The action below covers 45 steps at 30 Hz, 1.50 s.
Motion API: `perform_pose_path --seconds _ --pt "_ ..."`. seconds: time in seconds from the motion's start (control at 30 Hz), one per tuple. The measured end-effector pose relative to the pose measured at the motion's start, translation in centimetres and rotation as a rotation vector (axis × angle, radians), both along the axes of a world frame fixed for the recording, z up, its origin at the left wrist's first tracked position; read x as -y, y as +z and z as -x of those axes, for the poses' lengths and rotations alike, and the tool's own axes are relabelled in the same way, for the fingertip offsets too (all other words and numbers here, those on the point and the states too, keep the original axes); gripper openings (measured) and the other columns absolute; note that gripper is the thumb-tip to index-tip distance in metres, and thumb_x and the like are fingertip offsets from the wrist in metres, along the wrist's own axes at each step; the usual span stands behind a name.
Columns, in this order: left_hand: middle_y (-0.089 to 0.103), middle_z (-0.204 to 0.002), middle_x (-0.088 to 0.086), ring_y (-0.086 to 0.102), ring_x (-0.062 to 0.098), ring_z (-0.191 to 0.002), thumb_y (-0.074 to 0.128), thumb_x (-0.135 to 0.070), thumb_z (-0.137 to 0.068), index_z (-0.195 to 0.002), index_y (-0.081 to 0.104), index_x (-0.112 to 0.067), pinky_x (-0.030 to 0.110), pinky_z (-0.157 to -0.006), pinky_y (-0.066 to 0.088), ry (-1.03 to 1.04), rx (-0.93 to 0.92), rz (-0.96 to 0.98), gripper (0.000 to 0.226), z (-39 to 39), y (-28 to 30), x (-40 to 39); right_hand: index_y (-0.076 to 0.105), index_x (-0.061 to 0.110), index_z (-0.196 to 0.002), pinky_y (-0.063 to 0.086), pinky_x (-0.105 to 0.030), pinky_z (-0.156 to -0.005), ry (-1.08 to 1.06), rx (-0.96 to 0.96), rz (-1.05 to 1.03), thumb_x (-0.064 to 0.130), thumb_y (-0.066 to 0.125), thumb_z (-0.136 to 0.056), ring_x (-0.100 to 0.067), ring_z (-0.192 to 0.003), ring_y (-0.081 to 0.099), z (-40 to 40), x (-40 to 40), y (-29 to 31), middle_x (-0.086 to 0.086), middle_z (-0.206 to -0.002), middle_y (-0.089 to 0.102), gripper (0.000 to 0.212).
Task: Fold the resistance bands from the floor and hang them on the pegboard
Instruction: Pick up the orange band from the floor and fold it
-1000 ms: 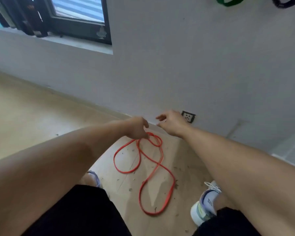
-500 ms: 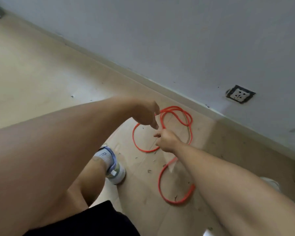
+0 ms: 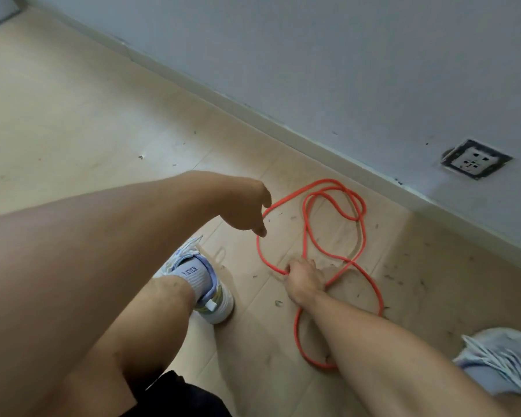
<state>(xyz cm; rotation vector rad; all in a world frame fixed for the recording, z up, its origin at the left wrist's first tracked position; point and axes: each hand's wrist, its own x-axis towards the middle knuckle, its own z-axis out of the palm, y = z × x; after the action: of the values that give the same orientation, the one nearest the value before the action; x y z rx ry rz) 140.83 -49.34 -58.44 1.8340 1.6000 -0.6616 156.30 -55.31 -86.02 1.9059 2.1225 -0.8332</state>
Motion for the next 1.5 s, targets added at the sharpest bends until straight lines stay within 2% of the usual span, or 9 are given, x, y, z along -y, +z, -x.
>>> perform_pose_path --seconds 0.2,0.4,0.6,0.73,0.83,0.93,1.07,1.23,1.5 --pt "0.061 -0.139 0.009 0.055 0.027 -0.129 0.063 -0.038 -0.099 -0.149 0.045 -0.009 0.032 -0.105 0.043 0.027 -0.018 -0.09 0.061 0.7 1.0 0.0 0.069 0.023 -0.097 0.049 -0.033 -0.088 -0.08 -0.562 -0.191 0.025 0.069 -0.092 -0.016 -0.096 0.059 0.7 -4.2 9.4 0.006 -0.099 0.067 0.005" --pt "0.071 -0.124 0.008 0.065 0.025 -0.111 0.066 -0.041 -0.095 -0.127 0.067 -0.015 0.036 -0.097 0.051 0.268 0.425 -0.38 0.041 0.5 2.9 0.3 0.073 0.026 -0.095 0.051 -0.02 -0.066 -0.02 -0.828 -0.248 0.029 0.073 -0.096 -0.004 -0.072 0.061 -1.4 -6.7 23.5 0.006 -0.086 0.071 0.003" --pt "0.078 -0.077 -0.001 0.075 0.017 -0.079 0.082 -0.028 -0.084 -0.088 0.077 -0.017 0.045 -0.081 0.06 0.382 0.809 -0.611 0.013 -1.3 6.1 1.5 0.07 0.028 -0.095 0.054 -0.021 -0.072 0.075 -0.749 -0.367 0.021 0.083 -0.087 -0.009 -0.078 0.069 -5.0 -5.3 31.5 0.009 -0.09 0.073 0.017" --pt "0.078 -0.074 -0.004 0.075 0.01 -0.074 0.085 -0.027 -0.081 -0.086 0.077 -0.017 0.035 -0.079 0.061 0.31 0.931 -0.659 0.013 -3.5 8.7 2.7 0.062 0.03 -0.109 0.048 -0.016 -0.07 0.038 -0.584 -0.434 0.041 0.089 -0.077 -0.002 -0.087 0.062 -7.2 -4.4 32.7 0.014 -0.104 0.06 0.044" --pt "0.077 -0.074 -0.003 0.074 0.01 -0.073 0.085 -0.023 -0.08 -0.084 0.077 -0.017 0.026 -0.072 0.057 0.214 0.961 -0.636 0.011 -5.2 9.6 3.4 0.068 0.041 -0.088 0.046 -0.015 -0.075 0.072 -0.61 -0.36 0.044 0.081 -0.085 0.007 -0.085 0.061 -7.6 -4.0 32.3 0.024 -0.088 0.067 0.014" --pt "0.075 -0.073 -0.004 0.071 0.007 -0.071 0.087 -0.023 -0.078 -0.082 0.076 -0.02 0.018 -0.067 0.055 0.201 0.979 -0.781 0.011 -5.6 10.2 3.3 0.076 0.029 -0.078 0.058 -0.032 -0.081 0.072 -0.697 -0.225 0.037 0.078 -0.091 -0.007 -0.078 0.073 -7.7 -4.3 31.3 0.006 -0.078 0.077 0.016" --pt "0.074 -0.077 -0.007 0.069 0.008 -0.075 0.083 -0.034 -0.08 -0.085 0.075 -0.024 0.025 -0.068 0.057 0.263 0.837 -0.905 0.014 -3.7 10.8 2.6 0.074 0.009 -0.088 0.056 -0.03 -0.055 -0.005 -0.795 -0.075 0.032 0.081 -0.089 -0.02 -0.051 0.067 -8.9 -4.7 30.6 -0.006 -0.062 0.071 0.024" --pt "0.074 -0.074 0.006 0.063 0.001 -0.056 0.082 -0.029 -0.082 -0.086 0.075 -0.007 0.011 -0.052 0.047 0.452 0.803 -0.831 0.024 -1.9 10.1 1.7 0.072 0.013 -0.087 0.054 -0.03 -0.052 0.011 -0.666 -0.158 0.033 0.088 -0.081 -0.013 -0.049 0.061 -11.4 -5.0 29.7 -0.001 -0.061 0.065 0.026" --pt "0.074 -0.085 0.018 0.074 0.021 -0.076 0.077 -0.017 -0.088 -0.097 0.071 0.005 0.028 -0.075 0.062 0.736 1.056 -0.516 0.024 -1.6 8.8 1.4 0.076 0.022 -0.093 0.041 -0.029 -0.057 -0.003 -0.679 -0.341 0.046 0.087 -0.077 -0.007 -0.053 0.045 -12.3 -4.9 29.0 0.007 -0.061 0.05 0.031"
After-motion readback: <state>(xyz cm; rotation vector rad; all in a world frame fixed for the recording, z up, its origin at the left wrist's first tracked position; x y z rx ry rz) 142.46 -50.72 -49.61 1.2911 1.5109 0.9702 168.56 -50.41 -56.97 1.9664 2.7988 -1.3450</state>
